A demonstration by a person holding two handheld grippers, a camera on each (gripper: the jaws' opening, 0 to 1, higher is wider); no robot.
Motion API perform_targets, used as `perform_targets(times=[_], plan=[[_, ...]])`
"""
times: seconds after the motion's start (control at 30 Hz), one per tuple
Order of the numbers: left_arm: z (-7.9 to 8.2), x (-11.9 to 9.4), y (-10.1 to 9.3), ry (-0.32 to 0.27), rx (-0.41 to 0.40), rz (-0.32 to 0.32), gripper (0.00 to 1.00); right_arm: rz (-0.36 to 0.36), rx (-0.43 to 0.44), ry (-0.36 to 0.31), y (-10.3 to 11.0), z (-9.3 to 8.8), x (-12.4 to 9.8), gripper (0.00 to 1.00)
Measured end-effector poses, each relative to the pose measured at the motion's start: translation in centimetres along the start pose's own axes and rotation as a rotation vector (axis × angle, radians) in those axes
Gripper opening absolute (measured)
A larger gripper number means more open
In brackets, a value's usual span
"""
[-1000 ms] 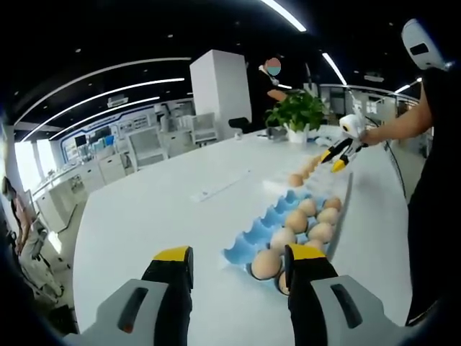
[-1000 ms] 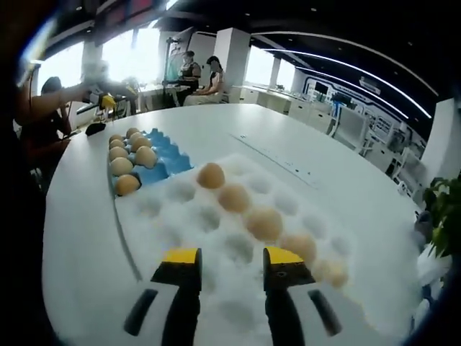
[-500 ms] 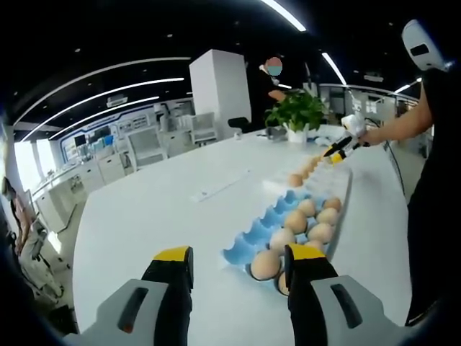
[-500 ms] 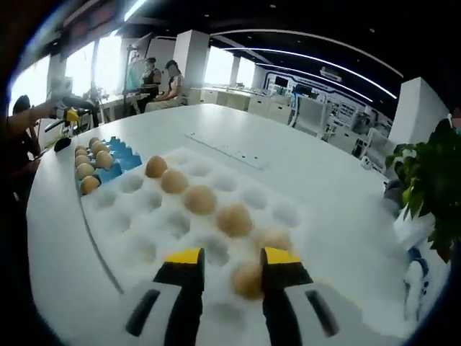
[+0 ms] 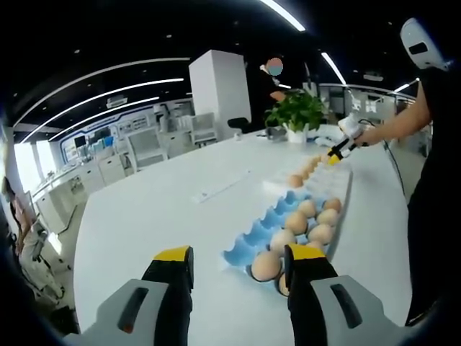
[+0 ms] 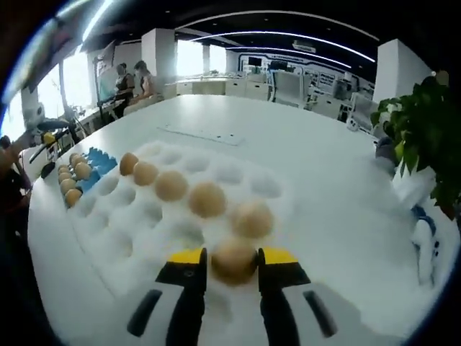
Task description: Place the egg into an empty slot of the egg tray after lifting it from the table, then release the egg inside the slot.
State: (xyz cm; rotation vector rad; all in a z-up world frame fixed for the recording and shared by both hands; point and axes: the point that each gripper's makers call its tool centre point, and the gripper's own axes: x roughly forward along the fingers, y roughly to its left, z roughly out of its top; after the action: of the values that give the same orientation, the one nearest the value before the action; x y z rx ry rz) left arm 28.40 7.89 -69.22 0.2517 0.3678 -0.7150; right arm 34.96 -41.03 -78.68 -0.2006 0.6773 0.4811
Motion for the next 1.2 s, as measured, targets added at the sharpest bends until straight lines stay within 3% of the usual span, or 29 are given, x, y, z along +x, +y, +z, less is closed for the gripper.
perform_targets(times=[0.2, 0.27, 0.6, 0.7, 0.73, 0.93, 1.2], plan=[[0.2, -0.1, 0.1, -0.001, 0.004, 0.005, 0.51, 0.0, -0.009, 0.036, 0.1, -0.1, 0.1, 0.25], [0.3, -0.1, 0.1, -0.004, 0.004, 0.004, 0.51, 0.001, -0.058, 0.032, 0.3, 0.0, 0.0, 0.25], [0.0, 0.0, 0.2, -0.001, 0.0, 0.001, 0.51, 0.0, -0.172, -0.006, 1.5, 2.4, -2.1, 0.24], [-0.1, 0.0, 0.2, -0.001, 0.001, 0.001, 0.51, 0.018, -0.194, -0.004, 2.3, 2.6, -2.2, 0.24], [-0.1, 0.0, 0.2, -0.002, 0.0, 0.0, 0.51, 0.059, -0.213, -0.019, 4.0, 3.4, -2.1, 0.24], [-0.2, -0.1, 0.1, -0.005, -0.003, 0.002, 0.51, 0.111, -0.258, -0.038, 6.5, 4.4, -1.7, 0.24], [-0.3, -0.2, 0.1, -0.007, -0.007, 0.003, 0.51, 0.157, -0.285, -0.061, 8.4, 5.5, -1.2, 0.24]])
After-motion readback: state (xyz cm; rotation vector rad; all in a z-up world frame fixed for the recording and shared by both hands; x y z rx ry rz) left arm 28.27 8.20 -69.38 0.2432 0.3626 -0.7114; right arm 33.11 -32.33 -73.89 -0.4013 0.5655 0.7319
